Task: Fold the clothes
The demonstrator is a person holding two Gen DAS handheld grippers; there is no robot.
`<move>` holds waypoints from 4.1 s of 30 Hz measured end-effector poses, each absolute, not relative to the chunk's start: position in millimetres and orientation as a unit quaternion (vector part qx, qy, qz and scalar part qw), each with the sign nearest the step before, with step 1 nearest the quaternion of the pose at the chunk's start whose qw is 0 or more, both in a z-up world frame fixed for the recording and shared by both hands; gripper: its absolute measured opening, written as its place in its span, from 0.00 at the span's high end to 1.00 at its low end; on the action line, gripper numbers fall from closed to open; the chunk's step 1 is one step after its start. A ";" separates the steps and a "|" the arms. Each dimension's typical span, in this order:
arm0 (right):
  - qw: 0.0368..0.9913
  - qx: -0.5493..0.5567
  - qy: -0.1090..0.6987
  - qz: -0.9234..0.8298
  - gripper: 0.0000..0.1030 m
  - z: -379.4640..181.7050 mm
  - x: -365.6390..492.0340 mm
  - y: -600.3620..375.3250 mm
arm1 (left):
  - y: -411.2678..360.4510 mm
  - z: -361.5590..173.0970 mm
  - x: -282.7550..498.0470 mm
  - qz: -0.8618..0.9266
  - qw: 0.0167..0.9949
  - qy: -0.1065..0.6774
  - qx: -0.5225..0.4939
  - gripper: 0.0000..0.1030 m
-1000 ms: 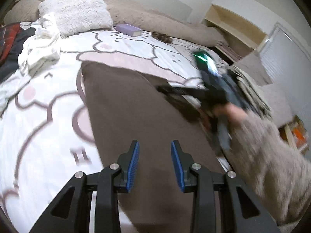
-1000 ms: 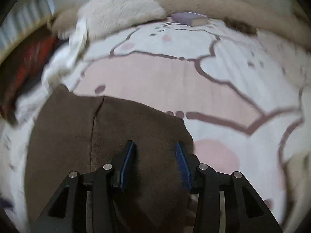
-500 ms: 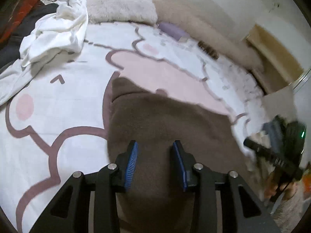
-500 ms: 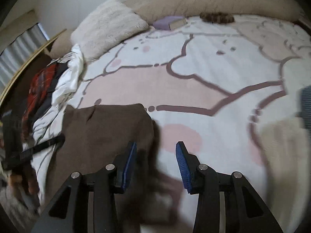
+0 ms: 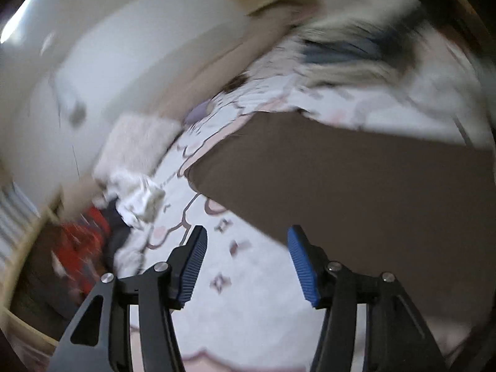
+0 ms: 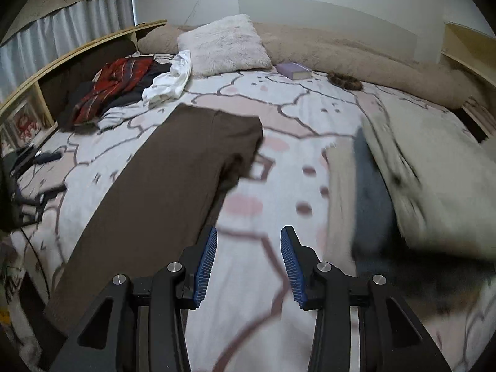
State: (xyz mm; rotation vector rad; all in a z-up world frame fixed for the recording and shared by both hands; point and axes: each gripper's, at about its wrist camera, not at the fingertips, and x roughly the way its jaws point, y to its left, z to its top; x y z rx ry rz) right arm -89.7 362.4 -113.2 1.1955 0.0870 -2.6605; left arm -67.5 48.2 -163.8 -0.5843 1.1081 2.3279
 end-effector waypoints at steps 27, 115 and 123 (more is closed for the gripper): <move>0.036 0.419 -0.028 -0.907 0.58 -125.6 37.3 370.3 | 78.7 -253.5 108.9 0.707 0.358 0.610 0.008 0.47; 0.250 0.395 0.448 -0.762 0.93 -34.5 58.1 218.7 | 88.3 -45.5 -23.0 0.755 0.402 0.249 -0.454 0.93; 0.256 0.452 0.426 -0.741 0.93 -53.5 -108.0 208.0 | 101.7 -74.8 -170.6 0.734 0.356 0.268 -0.511 0.92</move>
